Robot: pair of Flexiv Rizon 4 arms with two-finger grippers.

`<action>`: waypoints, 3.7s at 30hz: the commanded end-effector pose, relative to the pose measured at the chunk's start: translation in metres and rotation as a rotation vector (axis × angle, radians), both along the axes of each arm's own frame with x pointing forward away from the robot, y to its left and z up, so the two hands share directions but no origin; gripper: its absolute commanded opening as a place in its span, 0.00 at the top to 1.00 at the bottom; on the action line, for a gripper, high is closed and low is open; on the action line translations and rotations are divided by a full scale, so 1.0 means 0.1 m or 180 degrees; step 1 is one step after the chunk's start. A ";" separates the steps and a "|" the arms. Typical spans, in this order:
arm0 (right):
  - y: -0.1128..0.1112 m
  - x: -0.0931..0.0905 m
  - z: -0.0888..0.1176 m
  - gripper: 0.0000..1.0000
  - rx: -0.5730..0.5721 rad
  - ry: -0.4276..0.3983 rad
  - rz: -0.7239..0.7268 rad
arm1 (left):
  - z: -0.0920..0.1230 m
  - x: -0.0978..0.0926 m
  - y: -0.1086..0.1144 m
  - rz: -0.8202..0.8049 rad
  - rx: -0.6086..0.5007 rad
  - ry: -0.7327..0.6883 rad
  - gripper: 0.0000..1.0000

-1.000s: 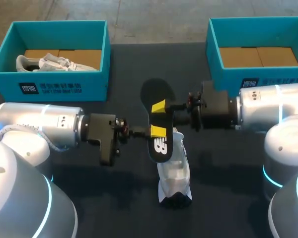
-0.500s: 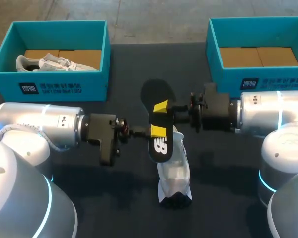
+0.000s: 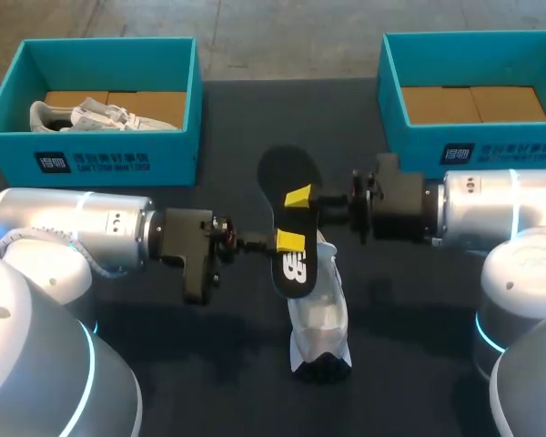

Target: Take the shoe out of the shoebox, open the shoe tongue, remove and reinsert the insole, then place the shoe into the shoebox

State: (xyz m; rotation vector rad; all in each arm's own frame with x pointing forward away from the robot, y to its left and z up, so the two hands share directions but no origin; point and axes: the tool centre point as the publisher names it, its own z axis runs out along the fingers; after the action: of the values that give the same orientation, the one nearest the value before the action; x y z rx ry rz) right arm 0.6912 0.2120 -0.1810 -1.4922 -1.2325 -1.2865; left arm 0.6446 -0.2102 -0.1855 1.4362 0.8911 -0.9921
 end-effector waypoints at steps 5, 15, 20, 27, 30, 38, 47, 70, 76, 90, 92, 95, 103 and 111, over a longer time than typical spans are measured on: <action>-0.02 0.02 0.00 1.00 0.0027 0.0008 0.0050 | -0.01 -0.01 -0.01 0.0012 -0.0004 -0.0008 1.00; -0.05 0.02 -0.01 1.00 0.0092 -0.0024 0.0062 | 0.02 -0.01 0.05 0.0084 0.0031 0.0052 0.00; -0.07 0.01 -0.06 1.00 0.0110 -0.0047 0.0065 | 0.09 -0.04 0.27 0.0137 0.0101 0.0117 0.00; -0.11 0.00 -0.13 1.00 0.0118 -0.0090 0.0080 | 0.28 0.00 0.74 0.0135 0.0418 0.0155 0.00; -0.11 0.01 -0.16 1.00 0.0116 -0.0123 0.0093 | 0.37 0.07 0.92 0.0184 0.0606 0.0231 0.00; -0.06 -0.01 -0.23 1.00 0.0143 -0.0209 0.0123 | 0.63 0.35 1.26 0.0409 0.1224 0.0397 0.00; -0.04 -0.01 -0.28 1.00 0.0147 -0.0274 0.0119 | 0.88 0.65 1.41 0.0330 0.1877 0.0523 0.00; 0.04 -0.04 -0.32 1.00 0.0113 -0.0264 0.0106 | 1.05 0.97 1.10 0.0413 0.2688 0.0656 0.00; 0.01 -0.07 -0.33 1.00 0.0108 -0.0291 0.0084 | 1.11 1.19 0.97 0.0463 0.3113 0.0855 0.00; 0.00 -0.07 -0.33 1.00 0.0095 -0.0290 0.0073 | 1.04 1.46 0.59 0.0278 0.3837 0.1104 0.00; 0.00 -0.07 -0.33 1.00 0.0095 -0.0290 0.0073 | 1.03 1.47 0.54 0.0239 0.3902 0.1144 0.00; 0.00 -0.07 -0.33 1.00 0.0095 -0.0290 0.0073 | 1.02 1.48 0.47 0.0313 0.4008 0.1154 0.00; 0.00 -0.07 -0.33 1.00 0.0095 -0.0290 0.0073 | 0.97 1.41 0.33 0.0352 0.4275 0.1112 0.00; 0.00 -0.07 -0.33 1.00 0.0095 -0.0290 0.0073 | 0.96 1.33 0.21 0.0382 0.4452 0.1022 0.00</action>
State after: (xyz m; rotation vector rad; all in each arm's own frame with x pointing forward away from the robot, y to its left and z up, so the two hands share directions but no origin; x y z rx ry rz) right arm 0.6851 0.2108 -0.2142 -1.4043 -1.2818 -1.3612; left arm 0.7793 -0.1853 -0.0921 2.2369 2.0601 -0.5275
